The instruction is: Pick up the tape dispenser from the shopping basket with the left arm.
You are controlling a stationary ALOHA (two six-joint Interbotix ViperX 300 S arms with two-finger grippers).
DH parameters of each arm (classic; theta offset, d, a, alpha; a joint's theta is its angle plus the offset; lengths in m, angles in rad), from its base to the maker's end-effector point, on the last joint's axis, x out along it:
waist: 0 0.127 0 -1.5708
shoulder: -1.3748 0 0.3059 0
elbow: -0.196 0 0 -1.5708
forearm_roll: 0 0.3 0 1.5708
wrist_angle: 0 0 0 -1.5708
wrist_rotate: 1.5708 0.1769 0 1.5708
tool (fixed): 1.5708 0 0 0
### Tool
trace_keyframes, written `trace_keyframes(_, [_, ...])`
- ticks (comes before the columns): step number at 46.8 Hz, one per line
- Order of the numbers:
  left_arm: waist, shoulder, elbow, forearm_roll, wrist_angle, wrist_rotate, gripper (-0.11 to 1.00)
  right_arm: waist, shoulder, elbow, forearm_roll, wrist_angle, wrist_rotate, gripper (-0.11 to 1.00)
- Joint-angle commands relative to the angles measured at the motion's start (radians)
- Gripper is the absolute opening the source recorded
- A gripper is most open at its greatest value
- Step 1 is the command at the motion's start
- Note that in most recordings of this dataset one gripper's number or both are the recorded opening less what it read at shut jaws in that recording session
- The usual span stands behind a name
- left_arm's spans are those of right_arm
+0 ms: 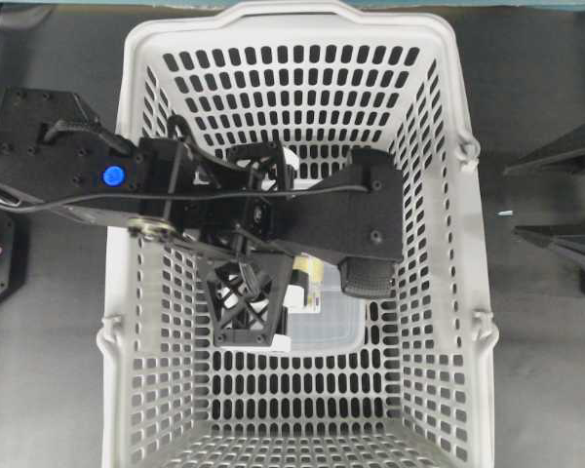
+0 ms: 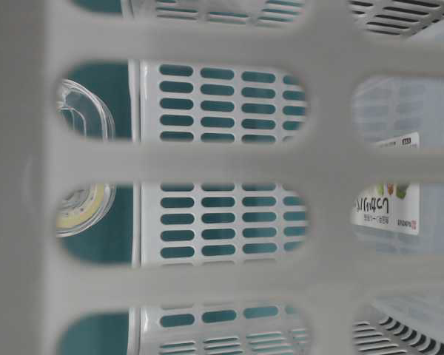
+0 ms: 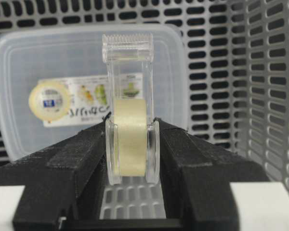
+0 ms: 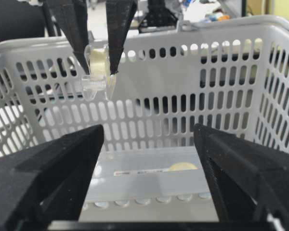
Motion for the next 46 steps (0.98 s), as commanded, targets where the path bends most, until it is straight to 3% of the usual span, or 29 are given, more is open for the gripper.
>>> trace_keyframes(1, [-0.003, -0.015, -0.012, 0.003, -0.003, -0.002, 0.28, 0.003, 0.003, -0.008, 0.003, -0.005, 0.0, 0.73])
trace_keyframes(46, [-0.003, -0.014, -0.002, 0.003, 0.0, 0.002, 0.28, 0.003, 0.005, 0.0, 0.003, -0.005, 0.0, 0.73])
